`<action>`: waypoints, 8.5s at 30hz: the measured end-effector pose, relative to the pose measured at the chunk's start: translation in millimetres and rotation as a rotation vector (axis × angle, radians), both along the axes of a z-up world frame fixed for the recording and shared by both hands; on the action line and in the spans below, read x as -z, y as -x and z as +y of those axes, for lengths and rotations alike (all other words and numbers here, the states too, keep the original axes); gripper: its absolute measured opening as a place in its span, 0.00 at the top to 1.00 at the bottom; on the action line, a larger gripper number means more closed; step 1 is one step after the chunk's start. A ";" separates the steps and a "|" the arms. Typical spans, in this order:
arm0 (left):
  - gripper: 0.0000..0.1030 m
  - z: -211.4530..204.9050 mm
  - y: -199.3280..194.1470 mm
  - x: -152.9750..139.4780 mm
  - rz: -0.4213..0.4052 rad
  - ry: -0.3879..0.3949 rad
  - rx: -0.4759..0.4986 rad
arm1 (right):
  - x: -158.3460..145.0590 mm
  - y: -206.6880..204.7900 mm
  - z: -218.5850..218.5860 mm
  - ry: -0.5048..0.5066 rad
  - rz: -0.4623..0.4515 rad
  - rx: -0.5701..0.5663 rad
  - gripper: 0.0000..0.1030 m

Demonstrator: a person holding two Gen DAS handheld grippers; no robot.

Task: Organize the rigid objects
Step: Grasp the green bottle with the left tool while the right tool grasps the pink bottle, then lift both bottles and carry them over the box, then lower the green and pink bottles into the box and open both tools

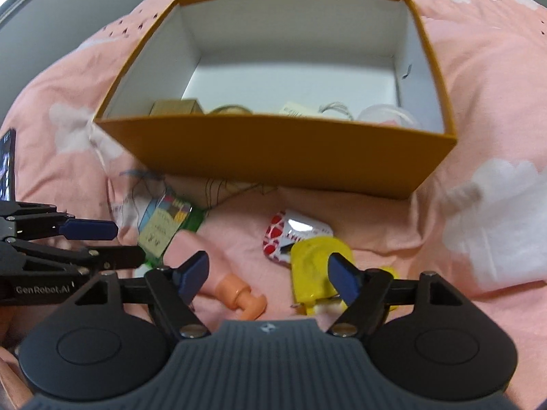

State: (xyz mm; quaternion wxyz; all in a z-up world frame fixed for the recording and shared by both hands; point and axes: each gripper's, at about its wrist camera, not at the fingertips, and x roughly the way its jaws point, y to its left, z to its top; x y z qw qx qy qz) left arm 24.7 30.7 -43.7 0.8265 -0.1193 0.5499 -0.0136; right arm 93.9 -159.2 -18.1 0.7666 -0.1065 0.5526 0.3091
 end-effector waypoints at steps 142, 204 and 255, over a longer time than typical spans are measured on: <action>0.51 35.4 -171.4 -21.7 -0.235 -0.213 -0.211 | -4.1 -174.3 87.7 -0.223 -0.027 0.145 0.58; 0.27 74.5 -134.9 -62.9 -0.424 -0.193 -0.371 | 20.2 -188.6 107.9 -0.169 0.058 0.158 0.59; 0.76 102.8 -122.5 -43.3 -0.336 0.009 -0.460 | 26.3 -135.6 182.4 -0.175 0.245 -0.074 0.79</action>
